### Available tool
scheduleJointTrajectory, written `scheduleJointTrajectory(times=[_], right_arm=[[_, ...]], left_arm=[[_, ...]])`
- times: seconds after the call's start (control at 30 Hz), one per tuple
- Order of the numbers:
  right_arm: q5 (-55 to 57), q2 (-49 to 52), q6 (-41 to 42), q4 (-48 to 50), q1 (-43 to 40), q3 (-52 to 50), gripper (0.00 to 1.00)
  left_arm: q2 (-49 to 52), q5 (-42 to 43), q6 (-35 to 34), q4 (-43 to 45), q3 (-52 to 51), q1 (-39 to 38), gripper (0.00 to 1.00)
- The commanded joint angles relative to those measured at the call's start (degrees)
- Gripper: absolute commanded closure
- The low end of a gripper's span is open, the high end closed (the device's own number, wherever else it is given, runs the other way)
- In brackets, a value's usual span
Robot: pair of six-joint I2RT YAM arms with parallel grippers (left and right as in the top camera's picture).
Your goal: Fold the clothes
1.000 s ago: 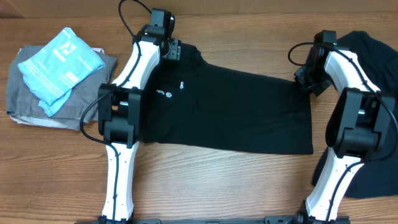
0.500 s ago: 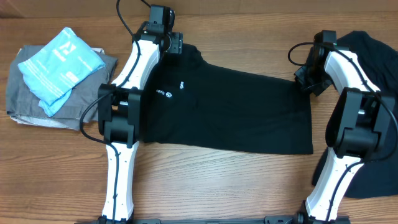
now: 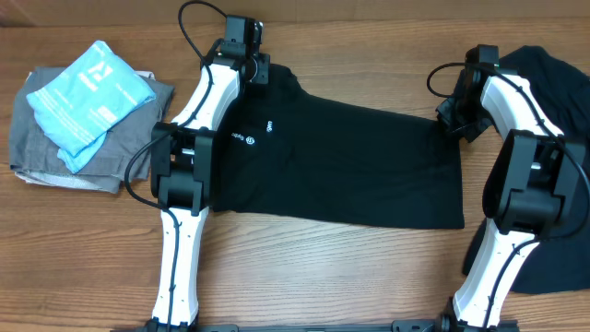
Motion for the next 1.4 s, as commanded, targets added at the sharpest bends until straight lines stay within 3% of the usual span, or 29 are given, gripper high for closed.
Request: scheduleJointTrajectory(times=[0.0, 0.1, 0.2, 0.33, 0.73, 0.97, 1.1, 1.37], right_arm=[[-0.7, 3.4, -0.2, 0.1, 0.2, -0.9, 0.83], [-0.7, 3.4, -0.2, 0.2, 0.2, -0.9, 0.83], [-1.0, 3.4, -0.3, 1.1, 0.2, -0.9, 0.96], [-6.8, 3.2, -8.1, 2.9, 0.2, 1.3, 0.96], [-9.3, -1.8, -10.0, -7.0, -0.9, 7.3, 0.96], [-10.4, -2.3, -14.8, -12.8, -1.4, 7.3, 0.96], [-18.4, -3.4, -20.3, -15.4, -3.1, 7.3, 0.96], [-19.2, -6.8, -23.3, -19.7, -4.6, 7.3, 0.96]], left_arm=[[1.9, 1.1, 0.0, -1.0, 0.3, -0.3, 0.8], [1.5, 1.0, 0.5, -2.6, 0.4, -0.1, 0.85], [0.4, 0.7, 1.7, -4.5, 1.1, 0.0, 0.91], [-3.1, -0.7, 2.4, -7.9, 2.0, 0.3, 0.93], [-17.3, -0.2, 2.3, -27.0, 2.2, 1.2, 0.95], [-20.2, -0.2, 1.6, -40.0, 2.2, 1.1, 0.96], [-21.6, 2.6, 0.0, -45.4, 2.2, 1.1, 0.96], [-22.0, 2.8, -0.7, -52.1, 2.2, 1.1, 0.96]])
